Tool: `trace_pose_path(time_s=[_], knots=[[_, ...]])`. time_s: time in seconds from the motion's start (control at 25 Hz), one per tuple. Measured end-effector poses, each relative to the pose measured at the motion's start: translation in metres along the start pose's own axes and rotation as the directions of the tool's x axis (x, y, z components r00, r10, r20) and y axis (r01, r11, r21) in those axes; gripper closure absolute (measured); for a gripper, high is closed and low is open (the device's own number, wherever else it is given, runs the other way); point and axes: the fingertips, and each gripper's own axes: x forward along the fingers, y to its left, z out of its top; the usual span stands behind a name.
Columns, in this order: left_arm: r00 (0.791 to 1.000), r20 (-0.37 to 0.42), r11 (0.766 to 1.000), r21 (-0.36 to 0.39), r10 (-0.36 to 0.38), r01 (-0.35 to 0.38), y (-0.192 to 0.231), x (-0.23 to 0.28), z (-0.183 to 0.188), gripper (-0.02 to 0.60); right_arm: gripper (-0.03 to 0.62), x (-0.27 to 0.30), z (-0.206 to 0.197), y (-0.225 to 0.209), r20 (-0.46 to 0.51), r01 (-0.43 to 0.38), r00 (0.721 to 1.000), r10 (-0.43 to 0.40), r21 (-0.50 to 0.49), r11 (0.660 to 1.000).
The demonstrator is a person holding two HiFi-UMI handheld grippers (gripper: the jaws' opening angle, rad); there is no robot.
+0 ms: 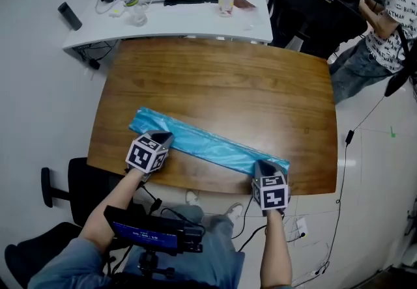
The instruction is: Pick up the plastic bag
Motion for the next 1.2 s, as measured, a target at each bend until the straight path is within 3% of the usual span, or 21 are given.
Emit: trace_pose_path(time_s=[0.6,1.0,1.2], knots=[[0.997,0.012,0.991,-0.116,0.070,-0.068,-0.021,-0.021,-0.031,0.572,0.594,0.007,0.009,-0.008,-0.004,-0.066,0.998,0.066,-0.095,0.993],[0.994,0.015,0.984,-0.147,0.104,-0.101,-0.027,-0.024,-0.037,0.572,0.594,0.010,0.012,-0.011,0.000,-0.087,0.996,0.088,-0.119,0.989],[0.990,0.048,0.973,-0.199,0.133,-0.121,-0.027,-0.030,-0.033,0.574,0.594,0.001,0.025,-0.012,0.083,-0.097,0.991,0.104,-0.086,0.992]])
